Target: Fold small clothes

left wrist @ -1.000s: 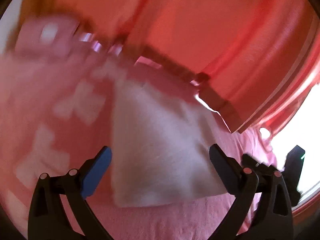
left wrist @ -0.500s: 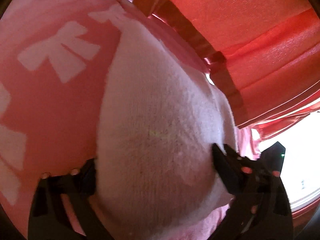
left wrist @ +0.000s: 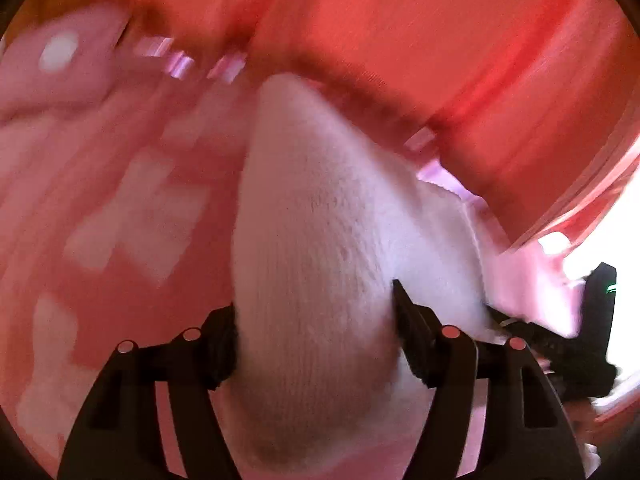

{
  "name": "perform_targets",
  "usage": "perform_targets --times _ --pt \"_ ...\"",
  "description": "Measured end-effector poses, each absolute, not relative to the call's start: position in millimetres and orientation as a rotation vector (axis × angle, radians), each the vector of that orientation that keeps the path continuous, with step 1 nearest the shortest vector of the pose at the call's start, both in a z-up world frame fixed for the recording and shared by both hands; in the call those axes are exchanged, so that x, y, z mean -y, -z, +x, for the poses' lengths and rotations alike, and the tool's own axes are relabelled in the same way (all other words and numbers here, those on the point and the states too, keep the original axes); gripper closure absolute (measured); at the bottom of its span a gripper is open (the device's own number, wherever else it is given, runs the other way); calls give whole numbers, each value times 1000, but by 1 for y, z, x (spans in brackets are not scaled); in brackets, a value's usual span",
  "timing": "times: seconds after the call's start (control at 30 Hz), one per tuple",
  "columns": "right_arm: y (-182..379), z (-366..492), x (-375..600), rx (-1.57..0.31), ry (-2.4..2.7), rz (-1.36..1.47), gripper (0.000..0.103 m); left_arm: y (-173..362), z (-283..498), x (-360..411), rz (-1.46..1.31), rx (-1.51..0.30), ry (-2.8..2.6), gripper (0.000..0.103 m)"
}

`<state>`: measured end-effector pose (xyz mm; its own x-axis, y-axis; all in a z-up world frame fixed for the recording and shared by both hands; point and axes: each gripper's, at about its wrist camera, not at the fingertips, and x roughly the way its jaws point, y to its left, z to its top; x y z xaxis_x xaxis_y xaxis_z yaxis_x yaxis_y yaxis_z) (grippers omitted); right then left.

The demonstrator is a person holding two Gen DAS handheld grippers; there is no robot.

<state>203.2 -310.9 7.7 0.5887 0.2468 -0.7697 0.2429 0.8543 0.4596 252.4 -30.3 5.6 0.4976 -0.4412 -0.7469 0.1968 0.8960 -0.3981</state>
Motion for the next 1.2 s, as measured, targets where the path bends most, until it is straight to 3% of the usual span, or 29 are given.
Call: perform_targets --times 0.17,0.23,0.27,0.33,0.37,0.47,0.57,0.63,0.83,0.93,1.0,1.1,1.2 --pt "-76 173 293 -766 40 399 66 -43 229 10 -340 -879 364 33" --pt "-65 176 279 -835 -14 357 69 -49 218 15 -231 -847 323 31" --pt "-50 181 272 -912 -8 319 76 -47 215 20 -167 -849 297 31" --pt "-14 196 261 -1060 20 251 75 -33 213 29 -68 -871 258 31" --pt "-17 198 260 -1042 37 240 73 -31 211 35 -45 -876 247 31" --pt "-42 190 259 -971 41 273 83 -35 206 35 -35 -863 222 30" --pt "-49 173 252 -943 26 222 83 -37 204 30 -62 -867 209 30" --pt "-23 181 243 -1062 64 124 83 -35 203 31 -63 -869 206 29" --pt "-49 166 233 -959 78 130 82 -42 190 40 29 -814 162 23" --pt "-62 141 231 -899 110 122 66 -45 177 40 42 -799 135 16" --pt "-61 126 227 -882 146 110 44 -44 168 41 32 -806 131 16" --pt "-55 101 226 -851 178 137 29 -41 154 45 41 -809 115 14" --pt "-42 79 224 -849 211 160 21 -33 133 44 50 -824 88 11"
